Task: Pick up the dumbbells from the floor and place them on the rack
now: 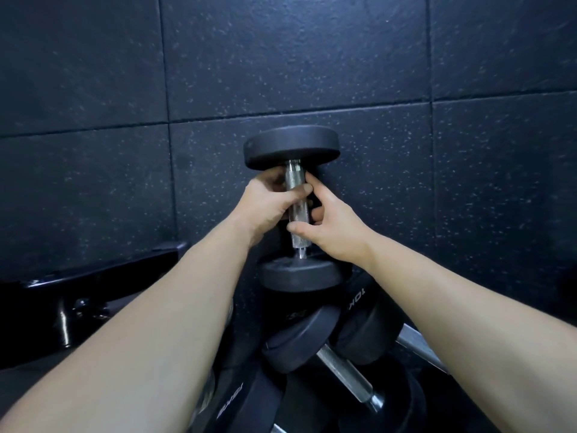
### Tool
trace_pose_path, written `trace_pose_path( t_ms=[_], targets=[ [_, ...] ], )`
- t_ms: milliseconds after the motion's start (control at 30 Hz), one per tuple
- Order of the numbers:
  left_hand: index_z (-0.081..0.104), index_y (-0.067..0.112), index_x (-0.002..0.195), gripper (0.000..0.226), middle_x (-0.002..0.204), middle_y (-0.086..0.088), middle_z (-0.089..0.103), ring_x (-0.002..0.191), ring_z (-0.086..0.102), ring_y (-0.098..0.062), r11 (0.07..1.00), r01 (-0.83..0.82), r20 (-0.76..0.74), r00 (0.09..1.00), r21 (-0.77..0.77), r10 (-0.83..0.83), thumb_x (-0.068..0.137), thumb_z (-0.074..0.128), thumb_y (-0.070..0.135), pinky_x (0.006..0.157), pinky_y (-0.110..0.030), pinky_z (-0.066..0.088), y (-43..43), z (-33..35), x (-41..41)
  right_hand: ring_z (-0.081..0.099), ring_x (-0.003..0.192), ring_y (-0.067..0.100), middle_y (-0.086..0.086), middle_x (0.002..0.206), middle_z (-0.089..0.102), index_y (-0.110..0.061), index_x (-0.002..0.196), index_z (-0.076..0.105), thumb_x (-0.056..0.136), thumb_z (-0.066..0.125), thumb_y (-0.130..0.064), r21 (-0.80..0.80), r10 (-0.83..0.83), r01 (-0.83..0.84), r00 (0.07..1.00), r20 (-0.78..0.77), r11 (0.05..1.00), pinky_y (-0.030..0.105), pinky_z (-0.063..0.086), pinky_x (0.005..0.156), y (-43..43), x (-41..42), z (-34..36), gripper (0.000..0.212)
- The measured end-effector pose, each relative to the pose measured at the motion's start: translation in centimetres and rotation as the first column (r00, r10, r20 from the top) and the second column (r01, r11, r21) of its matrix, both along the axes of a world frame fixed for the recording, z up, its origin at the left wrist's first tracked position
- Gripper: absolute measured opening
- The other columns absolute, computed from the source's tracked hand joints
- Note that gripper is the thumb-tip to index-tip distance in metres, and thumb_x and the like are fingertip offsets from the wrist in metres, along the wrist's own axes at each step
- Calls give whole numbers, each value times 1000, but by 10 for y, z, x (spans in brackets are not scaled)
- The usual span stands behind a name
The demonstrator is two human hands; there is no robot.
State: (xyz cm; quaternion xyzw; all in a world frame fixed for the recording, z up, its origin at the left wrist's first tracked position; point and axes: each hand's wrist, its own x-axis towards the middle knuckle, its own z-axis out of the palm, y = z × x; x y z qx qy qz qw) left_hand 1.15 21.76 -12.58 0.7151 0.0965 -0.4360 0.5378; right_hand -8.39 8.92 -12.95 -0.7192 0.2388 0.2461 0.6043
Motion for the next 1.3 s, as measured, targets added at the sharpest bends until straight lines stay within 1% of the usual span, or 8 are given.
trace_pose_path(
  t_ms=[167,333,467,633,833,1100,1200,1300],
  targets=[
    [68,5,119,32,105,-12,74,87,76,-22,998,36,-14,999,-50,-37,88,76,-1,75,-30,62,4,1,3,56,50,-6,-23,50,60,-42,160,20,89,77,-13,70,-48,46,998,41,996,9,47,59,1,-1,-2,96],
    [69,3,118,31,108,-20,73,95,74,-30,995,97,30,995,-21,-97,89,73,-6,85,-39,63,-1,8,-1,54,61,12,-1,65,57,-51,157,24,87,78,-14,43,-82,81,996,35,996,23,54,65,2,-6,4,96],
    [68,1,120,33,117,-28,72,101,75,-33,989,146,58,988,-27,-144,87,74,-6,84,-35,63,-12,30,-15,50,51,-3,-21,60,59,-48,157,29,86,77,-14,12,-126,126,991,37,992,10,42,61,-7,-23,27,93],
    [67,2,122,38,103,-16,77,91,77,-23,954,301,145,944,-17,-295,86,77,-5,81,-35,63,-35,92,-12,56,49,-2,-5,65,67,-55,152,30,90,73,-8,103,-318,312,947,52,945,16,47,60,-14,-37,92,89],
    [70,10,117,40,105,-18,78,96,77,-34,870,492,181,859,-39,-478,78,78,11,92,-51,62,-91,194,-8,58,49,-1,-2,70,73,-51,156,30,90,73,-10,108,-501,494,864,50,863,16,45,57,-47,-52,196,89],
    [70,17,115,31,98,-1,78,87,74,-9,607,793,254,600,-60,-759,86,78,6,79,-24,58,-178,350,-72,62,58,4,-1,69,74,-52,154,32,87,76,-6,120,-677,669,736,33,733,19,49,60,-99,-143,359,93],
    [69,27,106,25,88,8,76,82,72,-5,455,887,287,458,-81,-842,83,77,21,76,-24,54,-216,414,-115,76,78,15,1,91,82,-56,147,39,87,74,-1,122,-766,757,641,57,642,32,61,77,-117,-194,429,89],
    [68,31,104,25,89,15,76,82,71,-1,286,956,365,288,-60,-885,81,76,34,78,-27,55,-256,476,-168,77,103,18,-8,116,79,-53,145,46,86,75,2,89,-851,847,515,101,524,47,60,95,-130,-248,498,86]
  ],
)
